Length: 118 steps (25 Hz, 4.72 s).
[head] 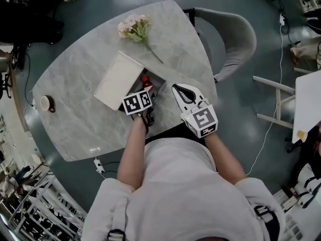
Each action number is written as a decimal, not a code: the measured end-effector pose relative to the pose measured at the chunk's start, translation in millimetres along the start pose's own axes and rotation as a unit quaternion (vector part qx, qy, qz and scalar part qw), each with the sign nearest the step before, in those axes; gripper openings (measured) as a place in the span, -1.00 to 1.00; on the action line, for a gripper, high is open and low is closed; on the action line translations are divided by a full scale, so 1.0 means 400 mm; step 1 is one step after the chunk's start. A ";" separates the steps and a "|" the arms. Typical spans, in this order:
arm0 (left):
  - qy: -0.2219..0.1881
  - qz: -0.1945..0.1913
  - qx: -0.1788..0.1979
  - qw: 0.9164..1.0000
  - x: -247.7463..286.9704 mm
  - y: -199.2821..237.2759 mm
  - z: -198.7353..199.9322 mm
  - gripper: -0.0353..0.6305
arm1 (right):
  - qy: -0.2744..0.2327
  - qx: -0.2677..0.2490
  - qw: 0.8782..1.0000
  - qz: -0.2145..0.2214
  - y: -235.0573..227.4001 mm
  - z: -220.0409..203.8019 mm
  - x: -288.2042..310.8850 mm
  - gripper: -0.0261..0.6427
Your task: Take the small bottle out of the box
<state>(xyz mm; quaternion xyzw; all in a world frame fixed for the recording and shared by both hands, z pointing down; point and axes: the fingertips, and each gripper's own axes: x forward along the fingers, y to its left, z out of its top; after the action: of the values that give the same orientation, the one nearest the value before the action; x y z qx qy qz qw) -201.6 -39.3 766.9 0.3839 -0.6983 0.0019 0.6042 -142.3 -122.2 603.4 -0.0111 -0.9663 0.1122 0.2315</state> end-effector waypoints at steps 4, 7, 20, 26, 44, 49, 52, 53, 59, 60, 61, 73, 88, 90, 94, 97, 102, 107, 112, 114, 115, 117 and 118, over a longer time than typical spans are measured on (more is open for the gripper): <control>0.010 0.019 0.011 1.000 0.022 0.007 0.000 -0.17 | -0.001 0.004 1.000 -0.005 -0.013 0.001 0.001 -0.84; 0.023 0.041 0.013 0.999 0.032 0.022 -0.002 -0.17 | -0.001 0.010 1.000 -0.007 -0.017 0.005 -0.001 -0.84; 0.051 0.027 0.049 0.997 0.028 0.028 -0.012 -0.19 | -0.003 0.010 1.000 -0.003 -0.020 0.021 0.007 -0.84; 0.066 0.034 0.126 0.989 0.022 0.021 -0.020 -0.20 | 0.000 0.004 1.000 -0.002 -0.023 0.027 -0.003 -0.84; 0.034 0.035 0.219 0.975 -0.015 0.016 -0.039 -0.22 | 0.015 -0.003 1.000 0.016 0.031 -0.012 0.024 -0.84; 0.027 0.028 0.203 0.978 -0.031 0.023 -0.041 -0.22 | 0.019 -0.007 1.000 0.024 0.047 -0.016 0.029 -0.84; 0.013 0.025 0.197 0.980 -0.043 0.019 -0.036 -0.22 | 0.020 -0.010 0.999 0.028 0.055 -0.019 0.029 -0.84; 0.007 0.024 0.196 0.980 -0.049 0.016 -0.034 -0.22 | 0.021 -0.010 0.999 0.029 0.057 -0.020 0.029 -0.84; -0.027 0.022 0.193 0.981 -0.082 -0.004 -0.012 -0.23 | 0.025 -0.010 0.999 0.037 0.070 -0.027 0.033 -0.84; -0.032 0.022 0.194 0.980 -0.087 -0.008 -0.009 -0.23 | 0.025 -0.010 0.999 0.038 0.071 -0.027 0.033 -0.84; -0.038 0.022 0.194 0.980 -0.093 -0.011 -0.005 -0.23 | 0.025 -0.011 0.999 0.040 0.072 -0.026 0.034 -0.84; -0.120 0.016 0.173 0.977 -0.203 -0.053 0.038 -0.22 | 0.018 -0.008 0.998 0.061 0.098 -0.006 0.044 -0.84; -0.254 0.024 0.170 0.952 -0.366 -0.125 0.123 -0.23 | -0.002 -0.018 0.996 0.089 0.131 0.044 0.036 -0.84; -0.266 0.028 0.172 0.948 -0.387 -0.131 0.128 -0.23 | -0.007 -0.024 0.996 0.089 0.131 0.059 0.029 -0.84; -0.290 0.031 0.172 0.941 -0.438 -0.143 0.140 -0.23 | -0.025 -0.032 0.995 0.087 0.131 0.103 0.010 -0.84; -0.309 0.027 0.170 0.935 -0.471 -0.160 0.149 -0.23 | -0.041 -0.038 0.995 0.084 0.129 0.139 0.000 -0.84; -0.345 0.020 0.171 0.923 -0.532 -0.192 0.173 -0.23 | -0.064 -0.041 0.993 0.089 0.139 0.192 -0.017 -0.84; -0.384 0.020 0.181 0.905 -0.596 -0.226 0.203 -0.23 | -0.086 -0.053 0.991 0.084 0.139 0.242 -0.032 -0.84; -0.410 0.016 0.183 0.893 -0.653 -0.253 0.221 -0.23 | -0.111 -0.069 0.989 0.076 0.138 0.305 -0.051 -0.84; -0.422 0.016 0.185 0.887 -0.675 -0.260 0.227 -0.23 | -0.120 -0.079 0.987 0.071 0.137 0.327 -0.056 -0.84; -0.428 0.016 0.185 0.885 -0.686 -0.264 0.229 -0.23 | -0.124 -0.085 0.986 0.069 0.138 0.336 -0.060 -0.84; -0.439 0.017 0.188 0.878 -0.710 -0.275 0.236 -0.22 | -0.133 -0.098 0.984 0.066 0.141 0.358 -0.067 -0.84; -0.444 0.017 0.189 0.875 -0.722 -0.280 0.240 -0.23 | -0.138 -0.103 0.983 0.064 0.144 0.370 -0.072 -0.84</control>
<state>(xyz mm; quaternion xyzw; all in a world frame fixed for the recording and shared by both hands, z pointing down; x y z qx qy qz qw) -229.2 -8.8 445.1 0.4391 -0.8861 -0.0264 0.1458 -185.0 -99.6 449.5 -0.0813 -0.9926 0.0272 0.0861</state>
